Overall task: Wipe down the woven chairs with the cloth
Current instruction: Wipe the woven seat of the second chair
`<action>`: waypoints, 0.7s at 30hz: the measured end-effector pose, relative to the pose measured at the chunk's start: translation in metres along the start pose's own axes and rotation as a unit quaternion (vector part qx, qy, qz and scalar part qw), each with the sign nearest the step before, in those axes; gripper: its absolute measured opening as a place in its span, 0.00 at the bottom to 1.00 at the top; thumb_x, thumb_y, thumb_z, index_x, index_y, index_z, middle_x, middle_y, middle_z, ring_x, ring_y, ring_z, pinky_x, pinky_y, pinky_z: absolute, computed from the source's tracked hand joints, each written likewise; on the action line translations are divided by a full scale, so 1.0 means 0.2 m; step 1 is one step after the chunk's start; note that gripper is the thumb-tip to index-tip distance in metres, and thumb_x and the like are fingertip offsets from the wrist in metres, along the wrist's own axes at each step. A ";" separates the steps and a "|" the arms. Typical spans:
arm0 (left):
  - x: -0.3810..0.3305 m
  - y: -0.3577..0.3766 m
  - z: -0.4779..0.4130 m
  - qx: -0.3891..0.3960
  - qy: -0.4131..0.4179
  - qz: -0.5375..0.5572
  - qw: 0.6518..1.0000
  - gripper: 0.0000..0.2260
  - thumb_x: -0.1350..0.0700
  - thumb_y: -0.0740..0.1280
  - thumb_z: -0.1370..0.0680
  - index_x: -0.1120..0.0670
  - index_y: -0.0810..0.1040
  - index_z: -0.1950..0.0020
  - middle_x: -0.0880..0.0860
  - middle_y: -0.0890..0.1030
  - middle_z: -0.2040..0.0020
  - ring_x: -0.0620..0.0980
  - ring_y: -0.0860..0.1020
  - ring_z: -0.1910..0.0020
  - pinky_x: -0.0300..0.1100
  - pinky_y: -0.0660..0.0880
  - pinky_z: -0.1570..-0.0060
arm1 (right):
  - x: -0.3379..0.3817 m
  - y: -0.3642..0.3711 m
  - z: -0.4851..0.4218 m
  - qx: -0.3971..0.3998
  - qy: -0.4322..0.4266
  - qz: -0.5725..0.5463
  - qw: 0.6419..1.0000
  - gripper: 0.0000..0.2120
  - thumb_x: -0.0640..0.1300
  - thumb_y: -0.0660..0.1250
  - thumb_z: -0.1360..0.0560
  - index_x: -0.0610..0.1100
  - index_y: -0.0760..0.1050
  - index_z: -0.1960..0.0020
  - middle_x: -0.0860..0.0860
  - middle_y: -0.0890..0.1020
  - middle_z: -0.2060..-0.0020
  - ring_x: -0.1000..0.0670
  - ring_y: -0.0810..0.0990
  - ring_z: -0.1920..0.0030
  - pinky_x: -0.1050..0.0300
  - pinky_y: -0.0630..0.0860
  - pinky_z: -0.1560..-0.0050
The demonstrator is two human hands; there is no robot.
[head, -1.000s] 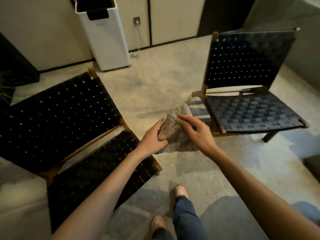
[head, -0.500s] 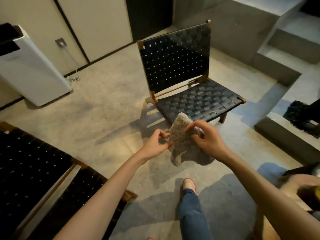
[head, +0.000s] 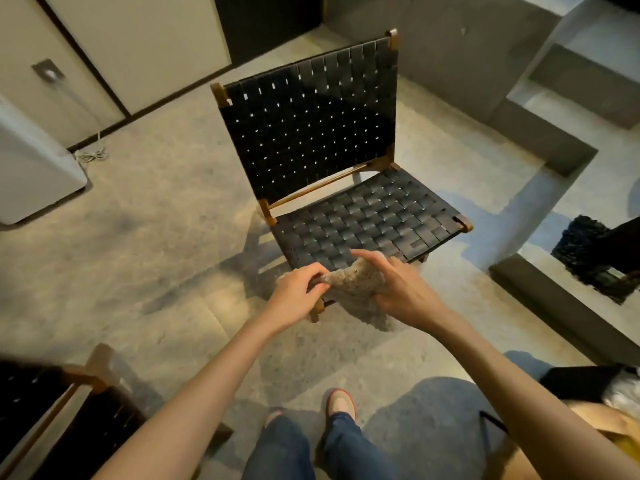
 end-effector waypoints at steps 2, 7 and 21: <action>0.01 -0.01 -0.10 0.013 0.017 -0.027 0.999 0.04 0.54 0.63 0.21 0.46 0.76 0.48 0.41 0.76 0.54 0.40 0.75 0.53 0.38 0.74 0.52 | -0.07 0.04 -0.09 0.035 0.027 0.046 0.998 0.26 0.49 0.69 0.29 0.59 0.65 0.33 0.49 0.72 0.43 0.47 0.71 0.44 0.48 0.76 0.47; 0.15 -0.03 -0.35 0.026 0.041 -0.102 0.994 0.06 0.54 0.63 0.20 0.47 0.76 0.45 0.44 0.78 0.48 0.43 0.74 0.48 0.39 0.73 0.46 | -0.19 0.09 -0.26 -0.020 0.079 0.112 0.990 0.19 0.57 0.68 0.27 0.52 0.72 0.40 0.48 0.67 0.39 0.46 0.66 0.39 0.49 0.72 0.43; 0.58 0.13 -1.07 -0.064 0.192 -0.176 0.963 0.16 0.66 0.69 0.27 0.53 0.79 0.42 0.52 0.76 0.43 0.50 0.71 0.45 0.40 0.72 0.48 | -0.50 0.39 -0.89 -0.227 0.093 0.180 0.953 0.08 0.34 0.70 0.31 0.42 0.73 0.56 0.47 0.77 0.59 0.46 0.72 0.59 0.53 0.69 0.55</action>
Point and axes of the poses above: each hand's wrist, its own z-axis away from the middle knuckle, its own y-axis out of the palm, x = y × z, the point moved 7 cm from there along -z, towards the middle knuckle
